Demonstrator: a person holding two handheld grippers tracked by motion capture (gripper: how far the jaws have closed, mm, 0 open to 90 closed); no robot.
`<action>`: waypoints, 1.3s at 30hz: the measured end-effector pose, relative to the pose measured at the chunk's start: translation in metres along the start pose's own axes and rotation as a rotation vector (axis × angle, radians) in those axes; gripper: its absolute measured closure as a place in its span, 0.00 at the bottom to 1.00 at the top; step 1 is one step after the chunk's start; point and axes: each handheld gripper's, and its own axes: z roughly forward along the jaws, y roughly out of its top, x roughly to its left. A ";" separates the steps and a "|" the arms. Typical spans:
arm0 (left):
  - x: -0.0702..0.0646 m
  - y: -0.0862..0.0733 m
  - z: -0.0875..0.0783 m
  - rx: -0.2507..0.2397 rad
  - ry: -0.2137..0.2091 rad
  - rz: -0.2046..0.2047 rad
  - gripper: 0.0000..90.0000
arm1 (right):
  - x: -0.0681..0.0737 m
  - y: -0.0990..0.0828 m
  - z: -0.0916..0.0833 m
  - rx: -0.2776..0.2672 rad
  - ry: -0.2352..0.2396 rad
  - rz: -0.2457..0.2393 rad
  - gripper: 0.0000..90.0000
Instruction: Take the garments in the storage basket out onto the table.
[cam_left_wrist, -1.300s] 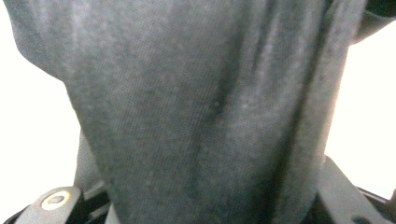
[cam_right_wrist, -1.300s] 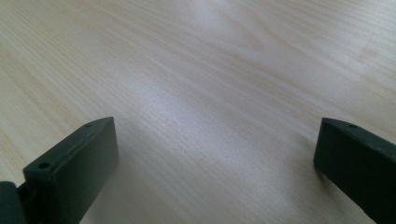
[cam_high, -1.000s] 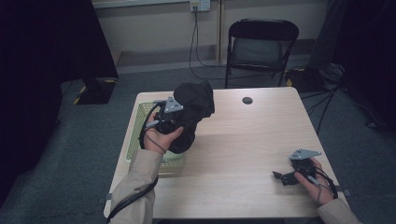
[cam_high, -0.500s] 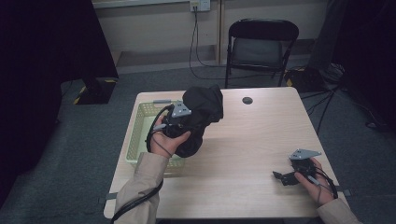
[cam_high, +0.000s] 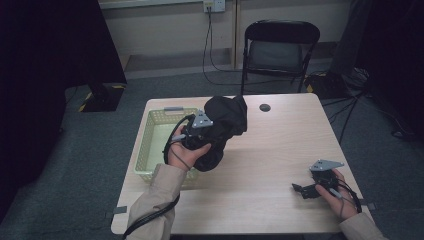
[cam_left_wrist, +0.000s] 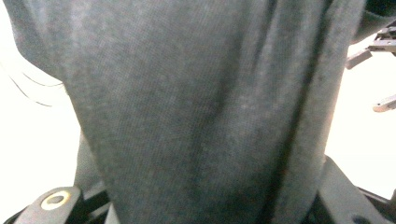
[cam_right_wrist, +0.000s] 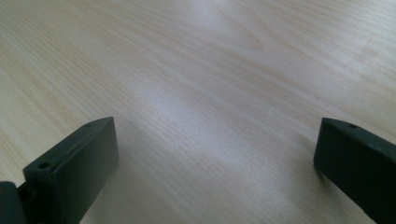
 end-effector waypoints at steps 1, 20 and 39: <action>-0.001 0.000 0.001 -0.001 -0.002 -0.002 0.65 | 0.000 0.000 0.000 0.000 0.000 0.000 0.00; -0.014 0.000 0.019 0.020 -0.060 0.017 0.65 | 0.000 0.000 0.000 0.000 0.000 -0.001 0.00; -0.027 -0.007 0.042 0.051 -0.109 0.024 0.65 | 0.000 0.000 0.000 0.000 0.000 -0.001 0.00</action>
